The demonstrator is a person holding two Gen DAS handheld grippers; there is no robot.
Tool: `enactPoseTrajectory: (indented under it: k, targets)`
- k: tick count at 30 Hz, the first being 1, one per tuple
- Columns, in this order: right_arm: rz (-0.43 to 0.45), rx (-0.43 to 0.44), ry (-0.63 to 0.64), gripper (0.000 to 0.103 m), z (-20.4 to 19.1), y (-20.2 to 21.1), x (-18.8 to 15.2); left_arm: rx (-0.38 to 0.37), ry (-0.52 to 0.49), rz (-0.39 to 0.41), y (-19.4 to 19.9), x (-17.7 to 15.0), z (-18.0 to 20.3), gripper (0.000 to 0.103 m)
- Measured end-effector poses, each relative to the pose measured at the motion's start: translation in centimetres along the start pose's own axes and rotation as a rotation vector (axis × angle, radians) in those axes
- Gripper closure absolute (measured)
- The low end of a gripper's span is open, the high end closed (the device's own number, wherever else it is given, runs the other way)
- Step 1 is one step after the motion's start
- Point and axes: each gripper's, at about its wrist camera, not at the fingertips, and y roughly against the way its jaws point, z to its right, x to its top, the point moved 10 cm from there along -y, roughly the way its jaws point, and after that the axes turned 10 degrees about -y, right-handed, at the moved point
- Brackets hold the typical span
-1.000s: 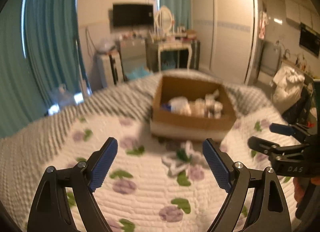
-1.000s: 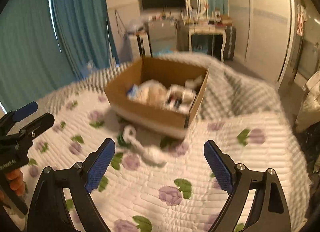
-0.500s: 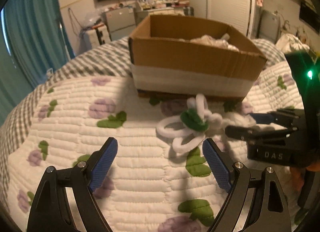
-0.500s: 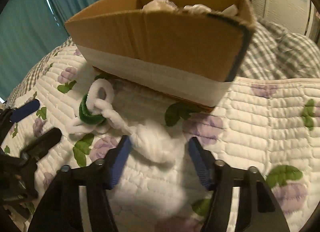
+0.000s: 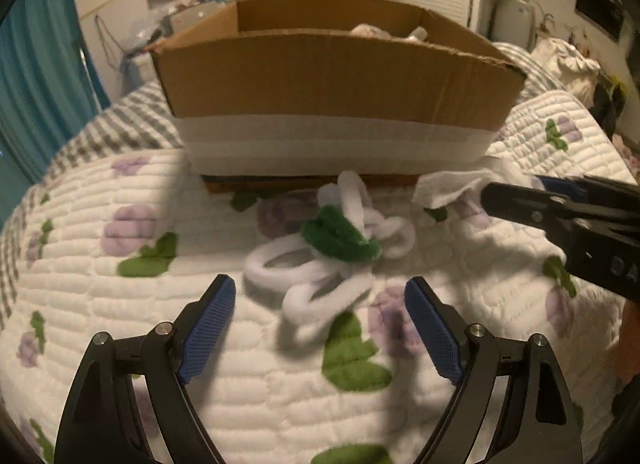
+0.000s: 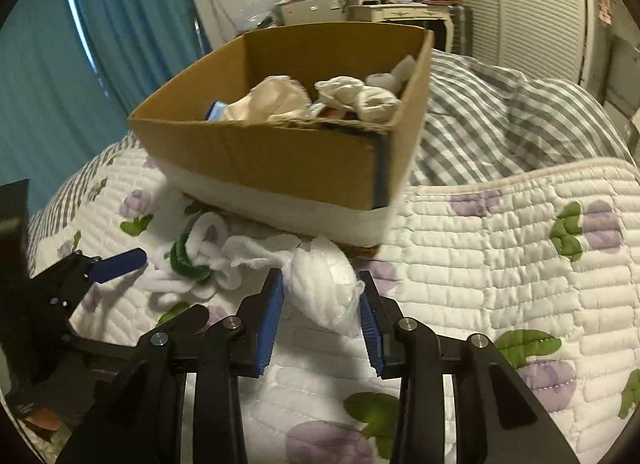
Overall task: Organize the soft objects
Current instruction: 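Grasp the white fluffy cloth with the right tool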
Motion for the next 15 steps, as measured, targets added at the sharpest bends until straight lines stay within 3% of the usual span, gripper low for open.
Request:
enactPoseTrajectory:
  k: [5,8,11,13,15]
  targets:
    - [0.002,-0.002,-0.007,0.067,0.3,0.1,0.1,-0.022,0.016,-0.002,-1.3,0.7,-0.1,0.019]
    - [0.001,-0.006,-0.007,0.067,0.3,-0.2,-0.1,-0.024,0.014,0.002,-1.3,0.6,-0.1,0.038]
    - [0.0,-0.019,-0.003,0.067,0.7,-0.1,-0.5,-0.036,0.022,0.003,-1.0,0.5,0.0,0.048]
    - [0.007,-0.024,-0.009,0.067,0.8,0.3,-0.8,-0.063,0.028,0.007,-0.6,0.4,0.3,0.072]
    - [0.018,-0.024,-0.017,0.066,1.0,0.9,-0.9,-0.069,0.031,-0.001,-0.2,0.5,0.6,0.077]
